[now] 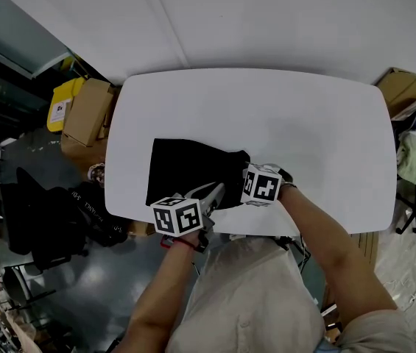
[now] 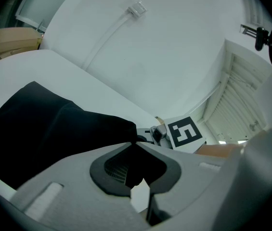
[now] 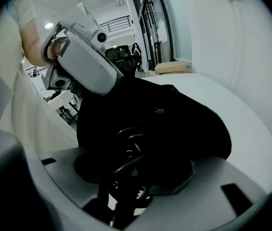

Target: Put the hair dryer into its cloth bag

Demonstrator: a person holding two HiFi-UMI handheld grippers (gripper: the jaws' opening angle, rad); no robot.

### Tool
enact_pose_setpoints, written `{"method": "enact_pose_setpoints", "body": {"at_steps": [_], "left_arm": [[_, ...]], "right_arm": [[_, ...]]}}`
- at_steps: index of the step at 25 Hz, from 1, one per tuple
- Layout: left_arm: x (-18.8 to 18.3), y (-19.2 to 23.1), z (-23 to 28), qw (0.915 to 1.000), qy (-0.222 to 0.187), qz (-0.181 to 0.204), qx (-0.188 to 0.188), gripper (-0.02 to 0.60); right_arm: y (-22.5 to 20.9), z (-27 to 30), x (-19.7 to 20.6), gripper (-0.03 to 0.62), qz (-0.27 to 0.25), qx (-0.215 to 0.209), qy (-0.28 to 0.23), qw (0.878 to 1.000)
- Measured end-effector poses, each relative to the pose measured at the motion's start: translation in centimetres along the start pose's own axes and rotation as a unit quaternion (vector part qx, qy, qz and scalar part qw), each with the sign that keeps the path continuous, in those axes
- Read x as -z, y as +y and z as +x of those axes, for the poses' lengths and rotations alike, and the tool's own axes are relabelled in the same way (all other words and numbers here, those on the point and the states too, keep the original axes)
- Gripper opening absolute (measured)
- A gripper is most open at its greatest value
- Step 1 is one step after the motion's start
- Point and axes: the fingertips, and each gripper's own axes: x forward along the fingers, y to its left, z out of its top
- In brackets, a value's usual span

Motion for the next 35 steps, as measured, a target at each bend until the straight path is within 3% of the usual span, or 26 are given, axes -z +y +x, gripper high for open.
{"method": "enact_pose_setpoints", "body": {"at_steps": [9, 19, 22, 35], "left_arm": [[0.1, 0.3, 0.2, 1.0, 0.001, -0.004, -0.002, 0.031], [0.3, 0.7, 0.3, 1.0, 0.007, -0.006, -0.002, 0.031], [0.3, 0.8, 0.5, 0.9999, 0.009, -0.007, -0.001, 0.031], [0.5, 1.2, 0.3, 0.9999, 0.015, -0.005, 0.0, 0.031]], "right_arm": [[0.1, 0.8, -0.2, 0.236, -0.004, 0.003, -0.016, 1.0], [0.1, 1.6, 0.9, 0.238, -0.033, 0.015, 0.017, 0.999], [0.3, 1.6, 1.3, 0.264, -0.042, 0.012, 0.022, 0.999], [-0.6, -3.8, 0.1, 0.288, 0.01, 0.061, -0.064, 0.996]]}}
